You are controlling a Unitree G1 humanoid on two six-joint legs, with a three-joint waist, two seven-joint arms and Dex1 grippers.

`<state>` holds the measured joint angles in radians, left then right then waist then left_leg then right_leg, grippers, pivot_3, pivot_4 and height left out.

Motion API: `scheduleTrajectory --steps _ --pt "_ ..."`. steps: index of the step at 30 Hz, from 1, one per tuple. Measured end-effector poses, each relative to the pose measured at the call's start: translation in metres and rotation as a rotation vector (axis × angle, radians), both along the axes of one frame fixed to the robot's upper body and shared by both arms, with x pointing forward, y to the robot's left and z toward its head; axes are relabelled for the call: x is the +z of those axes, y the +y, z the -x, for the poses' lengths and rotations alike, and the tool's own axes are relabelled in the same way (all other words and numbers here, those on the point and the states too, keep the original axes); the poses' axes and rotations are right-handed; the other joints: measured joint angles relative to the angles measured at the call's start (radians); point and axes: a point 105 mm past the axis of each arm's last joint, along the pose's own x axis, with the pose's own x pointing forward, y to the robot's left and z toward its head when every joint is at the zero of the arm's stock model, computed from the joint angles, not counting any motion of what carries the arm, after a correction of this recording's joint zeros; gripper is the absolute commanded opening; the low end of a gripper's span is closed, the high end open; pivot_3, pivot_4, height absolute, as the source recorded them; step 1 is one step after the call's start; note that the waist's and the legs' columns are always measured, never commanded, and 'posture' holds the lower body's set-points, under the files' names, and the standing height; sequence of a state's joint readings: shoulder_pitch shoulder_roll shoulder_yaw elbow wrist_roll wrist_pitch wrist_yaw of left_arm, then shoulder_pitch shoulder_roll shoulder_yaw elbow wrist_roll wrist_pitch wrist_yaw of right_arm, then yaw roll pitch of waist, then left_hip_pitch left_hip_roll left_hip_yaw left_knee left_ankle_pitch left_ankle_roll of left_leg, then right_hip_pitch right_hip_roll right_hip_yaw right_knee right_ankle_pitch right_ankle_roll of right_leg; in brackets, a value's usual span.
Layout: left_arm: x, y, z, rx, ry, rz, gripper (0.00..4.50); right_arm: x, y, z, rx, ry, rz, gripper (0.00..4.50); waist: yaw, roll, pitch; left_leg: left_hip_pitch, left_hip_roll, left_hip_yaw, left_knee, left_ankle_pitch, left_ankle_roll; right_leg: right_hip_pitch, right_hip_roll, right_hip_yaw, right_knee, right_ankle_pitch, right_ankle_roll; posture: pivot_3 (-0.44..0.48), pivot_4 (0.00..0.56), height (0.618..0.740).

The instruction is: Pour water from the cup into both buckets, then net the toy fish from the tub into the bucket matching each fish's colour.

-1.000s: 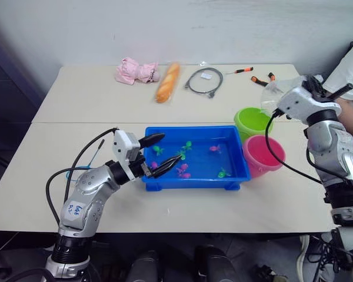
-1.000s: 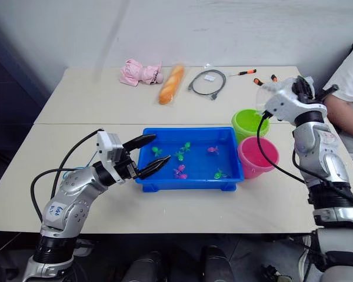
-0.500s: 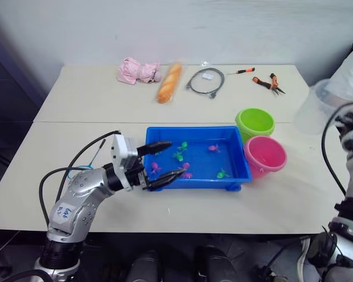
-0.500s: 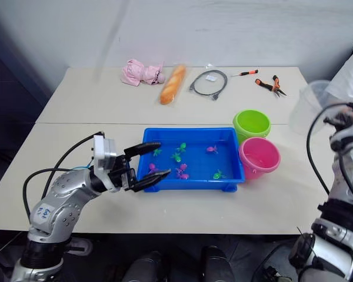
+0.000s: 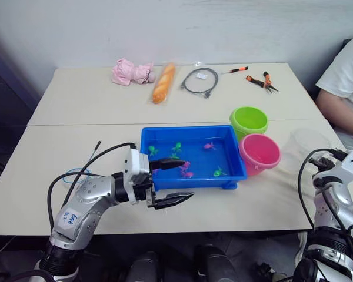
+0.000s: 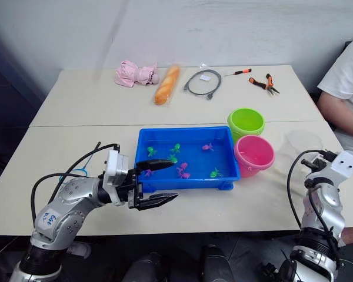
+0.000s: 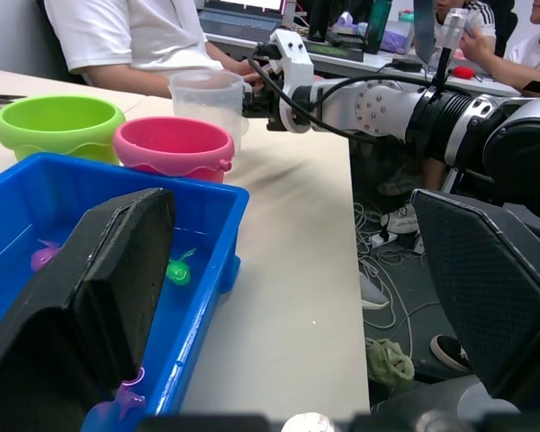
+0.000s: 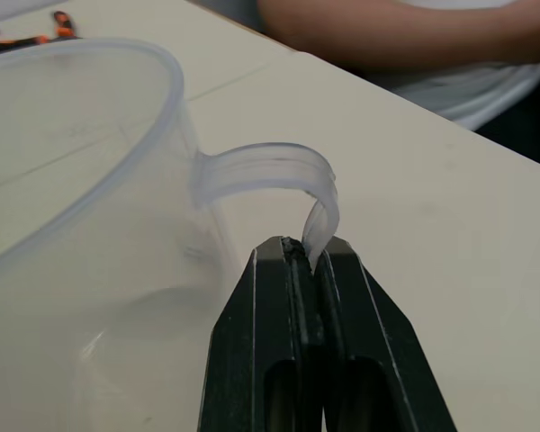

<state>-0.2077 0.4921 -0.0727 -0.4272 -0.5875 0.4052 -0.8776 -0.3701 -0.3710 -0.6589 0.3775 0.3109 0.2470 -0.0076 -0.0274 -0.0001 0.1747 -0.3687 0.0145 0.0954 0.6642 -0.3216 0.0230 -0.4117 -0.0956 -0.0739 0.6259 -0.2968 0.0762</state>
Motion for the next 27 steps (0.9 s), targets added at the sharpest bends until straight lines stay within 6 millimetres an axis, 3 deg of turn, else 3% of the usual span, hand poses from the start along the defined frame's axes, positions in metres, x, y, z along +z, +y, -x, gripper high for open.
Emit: scheduleTrajectory --steps 2,9,16,19,21,23,27 --pt "0.002 0.003 -0.002 0.012 -0.009 0.002 4.5 -0.002 -0.001 0.001 -0.012 0.006 -0.003 1.07 0.001 0.0 0.0 0.0 0.0 0.0 0.0 0.0 0.0 0.0 0.0 0.0 0.0 0.0 0.0 0.0 0.15 0.738" --pt "0.001 0.009 -0.002 0.028 -0.001 -0.01 4.5 -0.021 -0.003 0.027 0.004 0.095 -0.028 4.47 0.001 0.0 0.0 0.0 0.0 -0.001 0.0 0.0 0.0 0.0 0.0 0.0 0.0 0.0 0.0 0.0 0.15 0.738" --pt "-0.01 0.028 -0.001 0.091 0.045 -0.042 4.5 -0.026 0.007 0.081 0.129 0.204 -0.032 4.47 0.003 0.0 0.0 0.0 0.0 -0.002 -0.001 -0.003 0.004 0.0 -0.001 0.0 -0.001 0.0 0.0 0.0 0.15 0.738" --pt "-0.014 0.047 -0.001 0.166 0.062 -0.062 4.5 -0.004 0.021 0.093 0.311 0.19 0.06 4.47 -0.004 0.002 0.0 0.001 0.0 -0.001 -0.002 -0.007 0.008 0.0 -0.001 0.002 -0.002 0.0 0.0 0.0 0.15 0.738" --pt "-0.025 0.07 0.004 0.242 0.097 -0.114 4.5 0.024 0.045 0.096 0.517 0.127 0.17 4.47 -0.01 0.003 0.0 0.002 0.002 0.0 -0.004 -0.008 0.007 0.0 0.001 0.002 -0.002 -0.001 -0.001 0.0 0.15 0.738" --pt "-0.035 0.096 0.013 0.34 0.114 -0.164 4.5 0.05 0.081 0.1 0.785 0.085 0.331 4.47 -0.008 0.001 0.001 0.003 0.003 -0.001 -0.005 -0.008 0.006 0.001 0.001 0.001 -0.003 -0.001 -0.001 0.0 0.15 0.738" --pt "-0.052 0.144 0.033 0.555 0.117 -0.211 4.5 0.062 0.134 0.109 1.144 -0.031 0.489 4.47 0.003 -0.004 0.002 0.003 0.002 -0.001 -0.005 -0.01 0.007 0.001 0.0 0.0 -0.006 -0.001 -0.001 0.0 0.15 0.738"
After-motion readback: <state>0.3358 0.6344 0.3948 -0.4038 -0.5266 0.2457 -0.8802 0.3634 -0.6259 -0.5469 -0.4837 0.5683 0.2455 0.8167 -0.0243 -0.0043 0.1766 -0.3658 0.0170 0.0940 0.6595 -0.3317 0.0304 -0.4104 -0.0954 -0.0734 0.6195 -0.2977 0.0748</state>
